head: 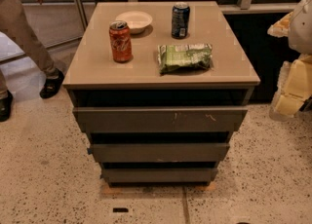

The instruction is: Open middle drawer

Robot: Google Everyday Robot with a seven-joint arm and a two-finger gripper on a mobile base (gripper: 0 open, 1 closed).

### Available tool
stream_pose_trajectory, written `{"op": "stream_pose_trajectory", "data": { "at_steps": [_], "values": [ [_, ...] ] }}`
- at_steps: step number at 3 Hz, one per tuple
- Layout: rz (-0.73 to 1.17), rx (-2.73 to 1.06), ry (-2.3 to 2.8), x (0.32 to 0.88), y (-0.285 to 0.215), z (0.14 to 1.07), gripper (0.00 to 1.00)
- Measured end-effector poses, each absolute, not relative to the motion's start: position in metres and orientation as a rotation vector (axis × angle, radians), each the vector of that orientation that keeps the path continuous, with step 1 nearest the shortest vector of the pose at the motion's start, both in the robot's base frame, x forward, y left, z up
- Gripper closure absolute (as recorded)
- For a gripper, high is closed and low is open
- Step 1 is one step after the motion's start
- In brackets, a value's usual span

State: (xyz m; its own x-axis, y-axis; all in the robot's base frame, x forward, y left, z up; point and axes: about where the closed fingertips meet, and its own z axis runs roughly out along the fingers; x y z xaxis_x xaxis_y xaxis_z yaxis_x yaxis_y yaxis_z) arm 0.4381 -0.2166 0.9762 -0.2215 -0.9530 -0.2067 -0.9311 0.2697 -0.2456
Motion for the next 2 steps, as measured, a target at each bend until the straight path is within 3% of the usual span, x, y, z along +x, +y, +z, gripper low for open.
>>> {"op": "stream_pose_trajectory", "data": {
  "at_steps": [1, 2],
  "values": [
    [-0.098, -1.725, 2.232, 0.4381, -0.2166, 0.9762, 0.00],
    [-0.098, -1.725, 2.232, 0.4381, -0.2166, 0.9762, 0.18]
  ]
}}
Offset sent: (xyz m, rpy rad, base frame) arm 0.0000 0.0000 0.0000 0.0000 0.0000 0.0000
